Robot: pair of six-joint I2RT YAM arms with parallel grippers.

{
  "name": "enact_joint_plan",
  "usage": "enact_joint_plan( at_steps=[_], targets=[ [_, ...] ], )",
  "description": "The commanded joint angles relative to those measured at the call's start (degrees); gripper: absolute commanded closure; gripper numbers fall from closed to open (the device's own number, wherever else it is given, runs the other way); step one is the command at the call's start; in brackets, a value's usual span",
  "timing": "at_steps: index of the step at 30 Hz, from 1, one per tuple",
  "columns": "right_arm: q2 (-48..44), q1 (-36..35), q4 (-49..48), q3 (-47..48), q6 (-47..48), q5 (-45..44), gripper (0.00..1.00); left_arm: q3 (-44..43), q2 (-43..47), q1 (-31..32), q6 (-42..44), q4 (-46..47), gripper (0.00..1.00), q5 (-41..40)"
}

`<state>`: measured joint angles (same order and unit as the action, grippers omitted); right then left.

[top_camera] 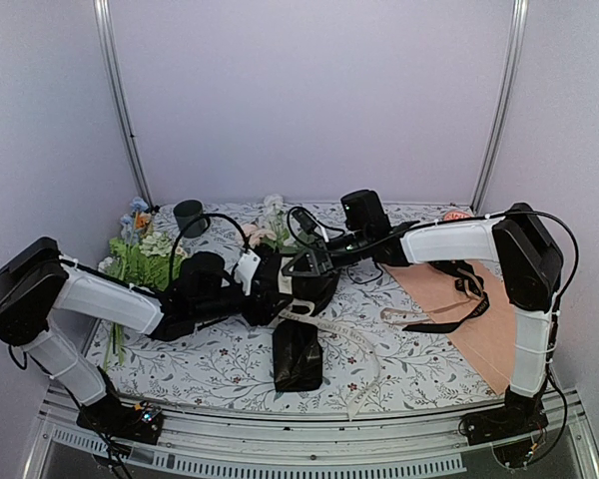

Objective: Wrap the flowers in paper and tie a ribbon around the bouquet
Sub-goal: Cross the half-tied ribbon over the folded bouquet.

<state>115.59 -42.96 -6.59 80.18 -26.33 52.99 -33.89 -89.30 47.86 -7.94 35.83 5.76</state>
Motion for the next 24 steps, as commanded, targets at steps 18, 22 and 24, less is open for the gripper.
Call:
enact_joint_plan(
  at_steps=[18, 22, 24],
  targets=[
    [1.25, 2.3, 16.81, -1.4, 17.37, 1.1, 0.75, 4.51, -0.55, -0.74, -2.76, 10.94, 1.0, 8.32],
    [2.08, 1.4, 17.17, -1.11, 19.68, -1.14, 0.7, 4.92, -0.71, -0.81, -3.27, 11.66, 1.0, 8.65],
    [2.98, 1.2, 17.67, -0.36, 20.26, -2.22, 0.68, 5.26, -0.37, -0.8, -3.47, 12.31, 1.0, 8.84]
  ],
)
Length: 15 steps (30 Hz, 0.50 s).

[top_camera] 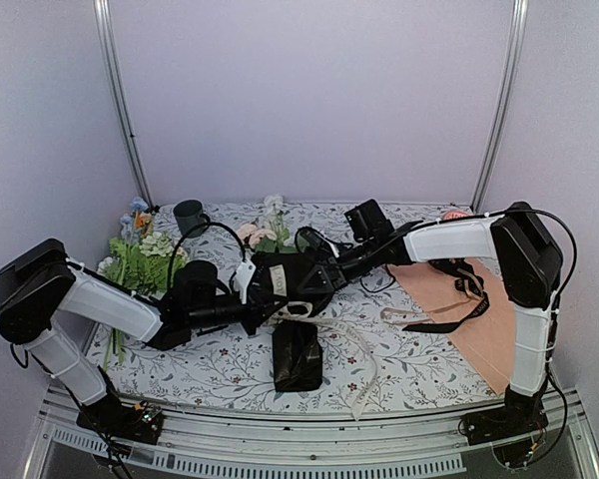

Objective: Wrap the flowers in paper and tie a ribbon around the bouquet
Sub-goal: Cross the half-tied ribbon over the folded bouquet.

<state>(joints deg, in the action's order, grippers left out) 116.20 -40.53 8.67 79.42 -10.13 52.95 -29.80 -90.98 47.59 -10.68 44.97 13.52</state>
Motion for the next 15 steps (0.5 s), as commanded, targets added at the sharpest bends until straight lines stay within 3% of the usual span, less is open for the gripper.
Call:
enact_joint_plan(
  at_steps=[1, 10, 15],
  targets=[
    [3.01, -1.35, 2.74, 0.93, 4.62, -2.25, 0.68, 1.42, 1.45, -0.53, -0.79, 3.56, 1.0, 1.19],
    [5.47, -2.2, 5.16, 2.25, 8.75, -1.78, 0.62, 1.93, 1.88, -0.75, -0.92, 4.32, 1.0, 1.6],
    [4.59, -2.23, 5.25, 1.74, 9.11, -0.06, 0.85, 2.1, 1.83, -1.22, -1.32, 4.34, 1.0, 1.26]
  ],
)
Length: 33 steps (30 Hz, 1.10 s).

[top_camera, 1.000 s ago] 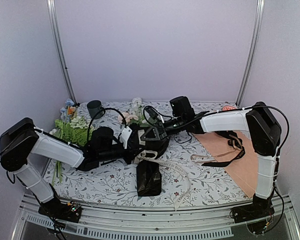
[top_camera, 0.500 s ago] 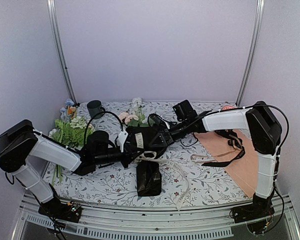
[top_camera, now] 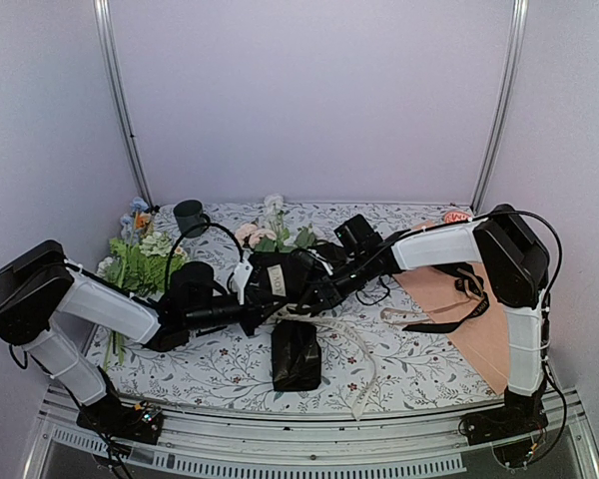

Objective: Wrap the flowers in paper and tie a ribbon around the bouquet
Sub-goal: Cross the half-tied ribbon over the folded bouquet.

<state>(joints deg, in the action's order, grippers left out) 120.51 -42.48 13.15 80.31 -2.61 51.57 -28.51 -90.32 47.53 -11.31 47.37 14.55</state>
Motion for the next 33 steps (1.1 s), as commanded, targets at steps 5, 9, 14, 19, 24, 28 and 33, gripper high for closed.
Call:
enact_joint_plan(
  at_steps=[5, 9, 14, 19, 24, 28, 33],
  targets=[
    [-1.69, -0.16, 0.03, 0.41, 0.61, 1.48, 1.0, 1.17, 0.44, -1.29, -1.22, 1.83, 1.0, -1.56],
    [-4.71, -0.19, -3.82, -2.4, -2.25, 4.37, 1.0, 1.16, -0.9, -1.39, -1.48, 2.51, 1.0, -3.28],
    [-7.96, -0.33, -12.71, -7.75, -9.43, 8.74, 1.0, 0.17, -2.25, -1.42, -0.11, 2.55, 1.0, 0.02],
    [-8.25, -0.62, -15.9, -9.9, -12.72, 10.85, 0.98, -0.9, -3.01, -1.89, -0.39, 0.14, 1.0, -4.37],
    [-6.09, -1.02, -12.18, -8.54, -11.13, 11.18, 0.91, -4.76, -5.78, -3.08, -0.94, -4.37, 1.0, -2.04],
    [-2.86, -1.89, 2.68, -1.03, -4.71, 8.83, 0.82, -6.28, -7.22, -3.06, -0.82, -5.45, 1.0, -1.36],
    [-4.71, 0.94, 15.28, 2.17, 7.09, 2.11, 0.58, -6.12, -6.92, -3.1, -0.82, -5.65, 1.0, -1.27]
  ],
)
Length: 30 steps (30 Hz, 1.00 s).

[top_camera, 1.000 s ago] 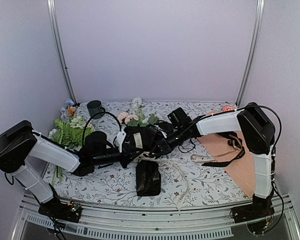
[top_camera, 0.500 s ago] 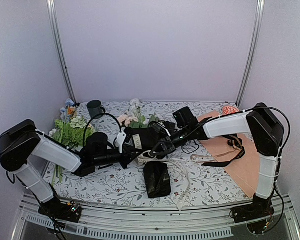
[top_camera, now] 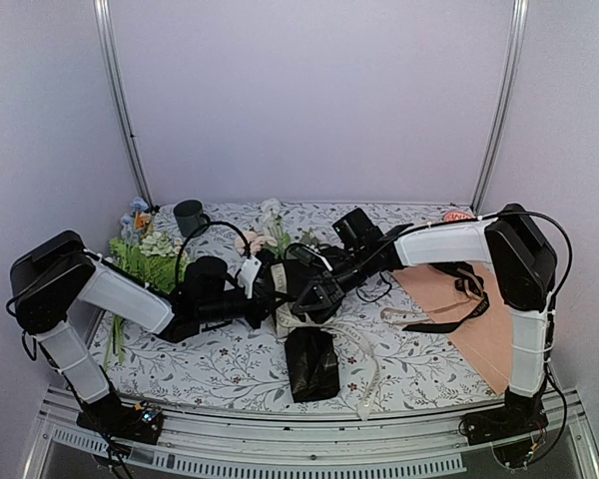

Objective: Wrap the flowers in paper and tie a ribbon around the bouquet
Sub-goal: Cross the half-tied ribbon over the folded bouquet.

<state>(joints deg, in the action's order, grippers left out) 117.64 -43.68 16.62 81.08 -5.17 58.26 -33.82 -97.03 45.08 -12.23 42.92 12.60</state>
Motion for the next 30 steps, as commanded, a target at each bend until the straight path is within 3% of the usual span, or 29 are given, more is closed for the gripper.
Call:
enact_joint_plan(
  at_steps=[1, 7, 9, 12, 15, 23, 30],
  targets=[
    [-2.68, 3.2, 12.61, 1.01, 9.88, -6.1, 0.53, -0.82, -0.25, -0.62, 0.1, -1.31, 1.0, 0.79],
    [-5.19, 6.1, 13.37, 2.02, 10.24, -9.99, 0.45, -0.72, -0.28, -0.73, -0.11, -1.38, 1.0, 1.03],
    [-4.45, 6.24, 13.39, 3.53, 10.35, -9.68, 0.52, -0.72, -0.19, -0.74, -0.08, -1.51, 1.0, 1.19],
    [-1.96, 6.27, 13.5, 5.77, 9.15, -11.52, 0.76, -0.5, 0.09, -0.74, -0.16, -1.5, 1.0, 1.2],
    [-0.44, 6.01, 13.59, 5.75, 8.35, -12.94, 0.92, -0.1, 0.34, -0.67, -0.32, -1.23, 1.0, 1.41],
    [-0.22, 3.07, 14.68, 3.76, 10.8, -13.27, 1.0, 0.91, 0.82, -0.64, -0.34, 0.07, 1.0, 2.56],
    [0.78, 2.51, 14.74, 3.92, 8.23, -21.94, 1.0, 0.78, 0.77, -0.66, -0.19, -0.09, 1.0, 2.88]
  ],
)
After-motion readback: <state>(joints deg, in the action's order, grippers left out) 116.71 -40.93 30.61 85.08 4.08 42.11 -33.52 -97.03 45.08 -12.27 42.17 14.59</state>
